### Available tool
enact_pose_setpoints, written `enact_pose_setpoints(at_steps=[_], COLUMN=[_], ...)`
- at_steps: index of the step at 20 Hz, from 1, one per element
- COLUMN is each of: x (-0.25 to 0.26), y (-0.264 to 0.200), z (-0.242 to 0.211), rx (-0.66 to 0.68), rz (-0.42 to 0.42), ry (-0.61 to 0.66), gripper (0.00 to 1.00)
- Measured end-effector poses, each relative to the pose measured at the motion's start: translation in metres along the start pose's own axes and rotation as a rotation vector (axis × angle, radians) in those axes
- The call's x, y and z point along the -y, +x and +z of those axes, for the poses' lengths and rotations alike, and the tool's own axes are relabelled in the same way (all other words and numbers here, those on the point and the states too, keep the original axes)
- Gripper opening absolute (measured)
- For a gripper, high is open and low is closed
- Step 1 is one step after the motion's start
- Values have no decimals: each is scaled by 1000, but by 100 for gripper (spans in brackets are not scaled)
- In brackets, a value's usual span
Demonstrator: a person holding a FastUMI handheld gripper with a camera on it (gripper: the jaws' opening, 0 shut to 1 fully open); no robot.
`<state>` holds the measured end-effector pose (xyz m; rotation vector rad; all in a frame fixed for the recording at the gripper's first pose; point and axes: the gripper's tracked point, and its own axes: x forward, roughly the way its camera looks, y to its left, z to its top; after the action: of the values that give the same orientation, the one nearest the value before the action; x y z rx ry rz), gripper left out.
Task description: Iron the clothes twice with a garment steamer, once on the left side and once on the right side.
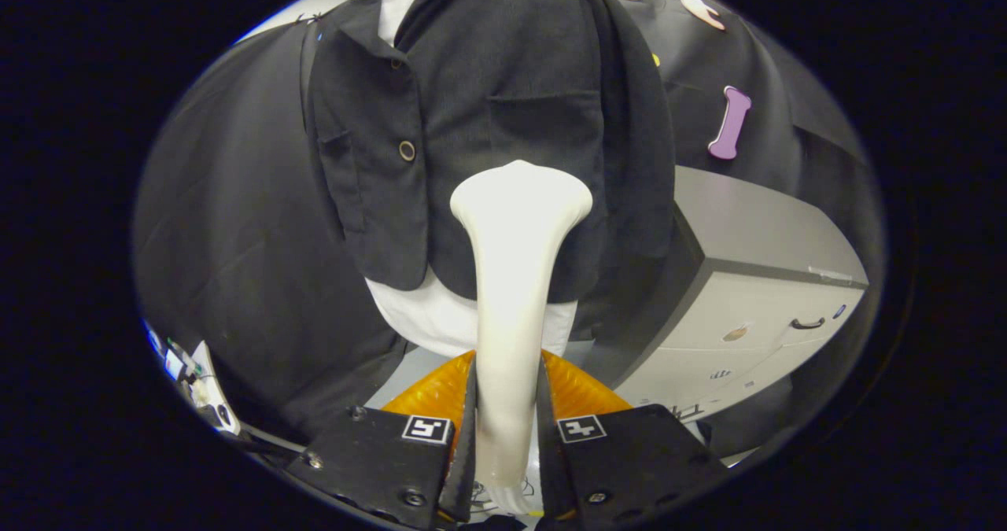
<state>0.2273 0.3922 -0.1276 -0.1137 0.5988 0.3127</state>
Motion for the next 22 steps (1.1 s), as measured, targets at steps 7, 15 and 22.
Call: enact_pose_setpoints(at_steps=[7,15,22], x=[-2,-34,-101], y=[-9,-77,-130], z=[1,66,133], rx=[2,165,315], rz=[7,44,101], ry=[5,-11,-44], gripper=[36,36,36])
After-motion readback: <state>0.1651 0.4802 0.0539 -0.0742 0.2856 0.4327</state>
